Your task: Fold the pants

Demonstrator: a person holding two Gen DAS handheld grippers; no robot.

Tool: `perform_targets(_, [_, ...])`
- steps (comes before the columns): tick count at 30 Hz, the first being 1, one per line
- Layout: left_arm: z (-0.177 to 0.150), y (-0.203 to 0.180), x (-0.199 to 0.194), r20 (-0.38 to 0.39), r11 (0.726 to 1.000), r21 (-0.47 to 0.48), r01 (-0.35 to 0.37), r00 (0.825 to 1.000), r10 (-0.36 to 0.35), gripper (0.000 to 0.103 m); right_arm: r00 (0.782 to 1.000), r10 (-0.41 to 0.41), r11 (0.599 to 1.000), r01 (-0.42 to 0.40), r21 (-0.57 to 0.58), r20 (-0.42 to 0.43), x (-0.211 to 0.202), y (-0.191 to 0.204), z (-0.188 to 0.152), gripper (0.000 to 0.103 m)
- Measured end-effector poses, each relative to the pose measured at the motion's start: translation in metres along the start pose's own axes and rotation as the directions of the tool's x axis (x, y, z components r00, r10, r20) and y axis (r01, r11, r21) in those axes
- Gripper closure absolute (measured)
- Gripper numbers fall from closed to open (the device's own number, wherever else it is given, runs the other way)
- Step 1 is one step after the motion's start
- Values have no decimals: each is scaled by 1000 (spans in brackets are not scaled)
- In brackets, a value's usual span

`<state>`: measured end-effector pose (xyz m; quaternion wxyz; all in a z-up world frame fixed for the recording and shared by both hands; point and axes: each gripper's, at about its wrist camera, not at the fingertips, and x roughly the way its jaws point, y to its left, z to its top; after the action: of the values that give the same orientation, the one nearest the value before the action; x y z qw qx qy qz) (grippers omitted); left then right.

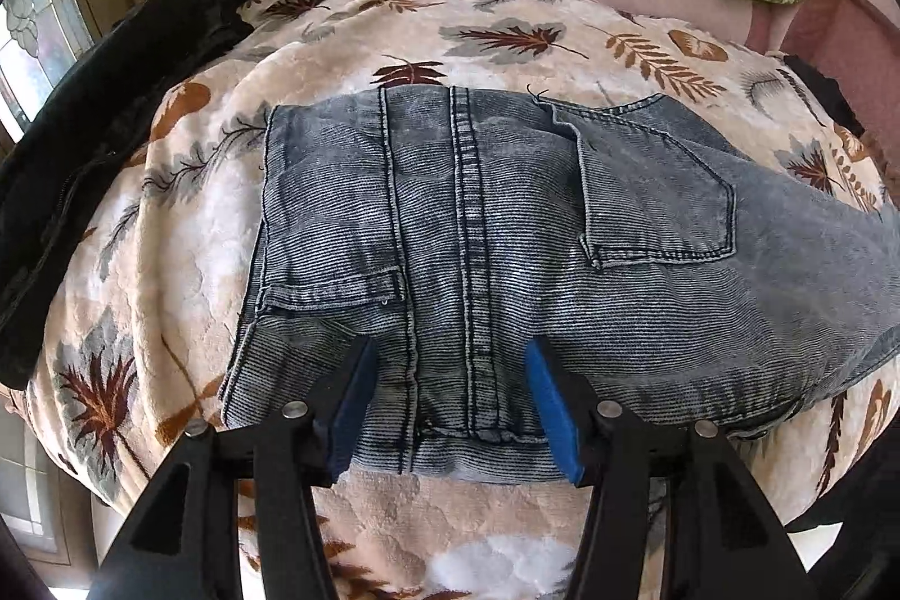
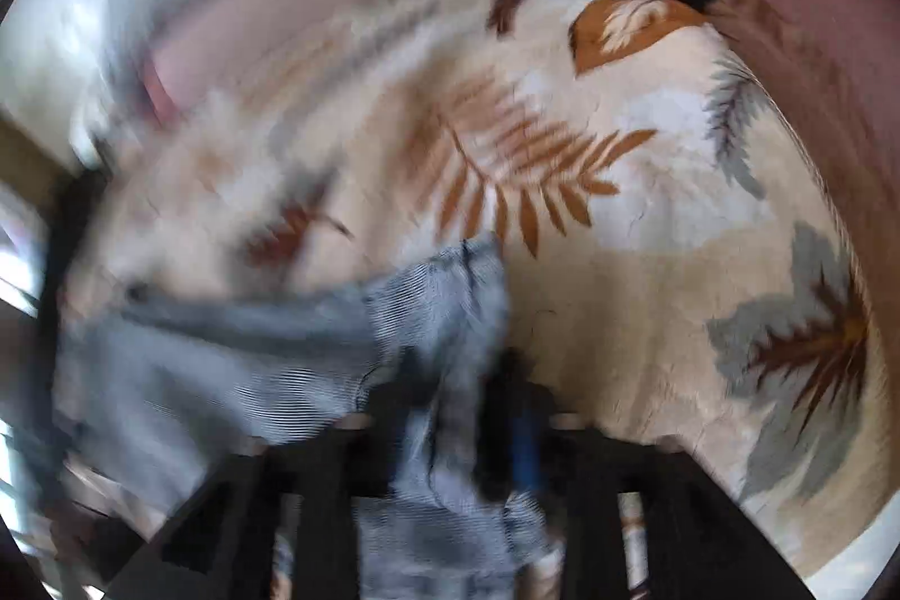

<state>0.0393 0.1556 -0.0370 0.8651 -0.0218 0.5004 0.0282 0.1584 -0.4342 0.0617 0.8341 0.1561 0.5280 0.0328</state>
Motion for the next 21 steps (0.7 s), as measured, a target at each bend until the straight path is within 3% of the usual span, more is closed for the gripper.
perform_targets(2, [-1,1,-1,7,1000,-4,3,1000,-3,45,998,-20,999,18,31,56,-17,-5,-8,26])
perform_targets(4, [-3,2,-1,12,1000,-9,7,1000,-7,44,1000,-8,1000,8,11,2,-19,-14,-19,26])
perform_targets(8, [-2,4,1,12,1000,-13,15,1000,-15,42,994,-66,995,59,-82,-89,-4,-26,-44,27])
perform_targets(10, [-1,4,2,7,1000,-10,15,1000,-15,41,995,-29,993,18,-116,-94,1,-23,-49,42])
perform_targets(11, [-1,4,2,4,1000,-7,14,1000,-14,40,994,-31,990,16,-141,-109,4,-18,-49,67])
perform_targets(14, [1,5,5,-4,1000,-7,12,1000,-12,37,982,-103,975,68,-213,-160,9,3,-42,87])
perform_targets(15, [2,5,5,-7,1000,-8,13,1000,-13,36,984,-64,981,32,-191,-168,-4,4,-37,93])
perform_targets(18, [3,8,6,-14,1000,-5,19,1000,-19,34,987,33,991,-52,-119,-155,-40,1,-34,93])
perform_targets(20, [4,9,6,-17,1000,4,19,1000,-19,33,982,29,995,-47,-94,-188,-41,-9,-39,93])
perform_targets(21, [5,10,7,-20,1000,5,17,1000,-17,33,970,6,996,-29,-87,-244,-27,-16,-47,93])
